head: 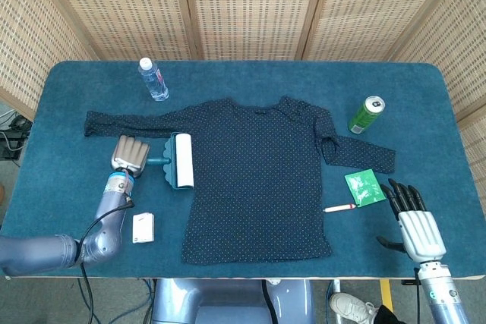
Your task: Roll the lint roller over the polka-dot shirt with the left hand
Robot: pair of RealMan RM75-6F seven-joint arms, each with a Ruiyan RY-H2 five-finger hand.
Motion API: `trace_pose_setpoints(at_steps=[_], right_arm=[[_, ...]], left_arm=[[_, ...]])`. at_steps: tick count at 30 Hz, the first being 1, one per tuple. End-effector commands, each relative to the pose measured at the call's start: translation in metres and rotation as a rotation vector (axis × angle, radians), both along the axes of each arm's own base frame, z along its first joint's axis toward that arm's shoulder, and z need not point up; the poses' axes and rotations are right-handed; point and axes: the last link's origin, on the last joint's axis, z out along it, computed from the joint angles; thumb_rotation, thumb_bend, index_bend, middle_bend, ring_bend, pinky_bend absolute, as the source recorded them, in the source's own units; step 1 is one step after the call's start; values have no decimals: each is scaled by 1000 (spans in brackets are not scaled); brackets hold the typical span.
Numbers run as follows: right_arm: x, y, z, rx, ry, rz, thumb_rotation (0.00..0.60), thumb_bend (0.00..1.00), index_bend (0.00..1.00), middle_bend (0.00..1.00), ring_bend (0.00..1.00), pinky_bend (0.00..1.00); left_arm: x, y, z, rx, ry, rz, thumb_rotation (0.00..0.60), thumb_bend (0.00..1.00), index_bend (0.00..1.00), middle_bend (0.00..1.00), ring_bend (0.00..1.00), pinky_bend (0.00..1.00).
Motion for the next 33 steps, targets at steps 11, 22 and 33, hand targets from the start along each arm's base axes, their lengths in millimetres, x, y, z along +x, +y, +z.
trace_pose_setpoints(at_steps=[11, 22, 33], right_arm=[[-2, -2, 7, -35, -7, 0, 600, 14, 0, 0, 0, 0], [-6, -5, 19, -97, -30, -5, 600, 13, 0, 0, 0, 0], [-3, -4, 29, -137, -42, 11, 600, 14, 0, 0, 0, 0]], left_arm=[[-9, -26, 27, 110, -335, -129, 600, 262, 3, 0, 0, 0], [-52, -113, 55, 323, -540, -316, 600, 250, 0, 0, 0, 0], [-101, -179, 68, 396, -542, -270, 600, 251, 0, 0, 0, 0]])
